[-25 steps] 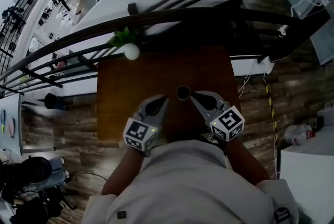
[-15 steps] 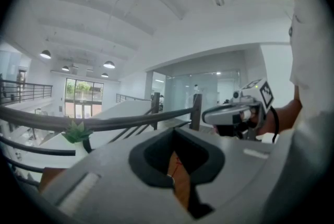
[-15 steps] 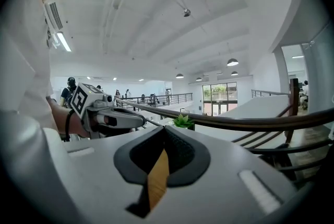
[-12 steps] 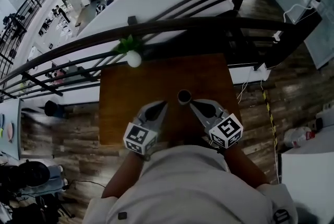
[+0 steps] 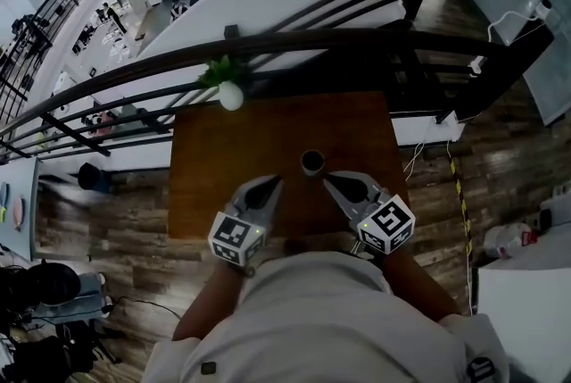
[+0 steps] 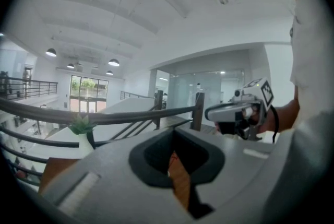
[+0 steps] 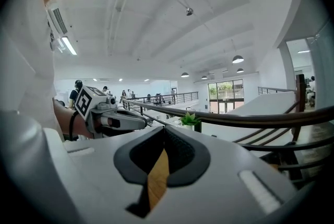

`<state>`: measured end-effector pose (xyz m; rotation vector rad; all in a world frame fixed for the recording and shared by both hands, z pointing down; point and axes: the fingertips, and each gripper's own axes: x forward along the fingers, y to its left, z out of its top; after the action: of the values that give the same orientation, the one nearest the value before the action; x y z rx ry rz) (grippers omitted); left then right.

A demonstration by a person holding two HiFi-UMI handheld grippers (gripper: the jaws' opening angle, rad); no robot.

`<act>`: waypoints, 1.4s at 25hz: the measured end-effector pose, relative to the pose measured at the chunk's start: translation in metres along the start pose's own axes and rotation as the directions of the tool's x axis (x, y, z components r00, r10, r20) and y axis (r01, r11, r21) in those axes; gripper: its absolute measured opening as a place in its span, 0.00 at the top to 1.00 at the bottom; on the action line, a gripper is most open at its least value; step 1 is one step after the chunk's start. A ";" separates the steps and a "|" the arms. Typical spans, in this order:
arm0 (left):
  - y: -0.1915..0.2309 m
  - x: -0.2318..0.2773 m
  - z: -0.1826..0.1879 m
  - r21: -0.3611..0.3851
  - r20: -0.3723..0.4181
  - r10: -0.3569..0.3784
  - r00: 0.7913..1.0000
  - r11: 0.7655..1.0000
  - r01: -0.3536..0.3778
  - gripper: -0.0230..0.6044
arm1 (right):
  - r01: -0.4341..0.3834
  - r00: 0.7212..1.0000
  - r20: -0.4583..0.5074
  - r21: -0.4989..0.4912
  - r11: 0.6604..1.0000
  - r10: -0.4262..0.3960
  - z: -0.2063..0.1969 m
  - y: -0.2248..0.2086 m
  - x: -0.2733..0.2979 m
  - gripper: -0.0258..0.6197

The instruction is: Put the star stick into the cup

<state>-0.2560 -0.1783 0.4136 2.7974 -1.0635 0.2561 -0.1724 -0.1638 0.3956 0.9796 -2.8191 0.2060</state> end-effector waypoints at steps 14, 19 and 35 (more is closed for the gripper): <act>-0.139 0.049 -0.006 -0.021 0.009 0.041 0.999 0.999 -0.041 0.96 | -0.072 0.997 0.004 -0.006 0.997 0.072 -0.031 -0.014 -0.137 0.95; -0.191 0.056 -0.016 -0.025 -0.010 0.068 0.998 0.997 -0.068 0.96 | -0.096 0.995 0.008 -0.004 0.995 0.096 -0.046 -0.016 -0.188 0.95; -0.270 0.002 -0.040 -0.009 -0.025 0.077 0.997 0.997 -0.078 0.96 | -0.129 0.992 -0.011 0.015 0.992 0.129 -0.078 0.040 -0.247 0.95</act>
<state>-0.0784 0.0277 0.4352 2.7402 -1.1658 0.2921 0.0015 0.0303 0.4231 0.7969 -2.8760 0.2456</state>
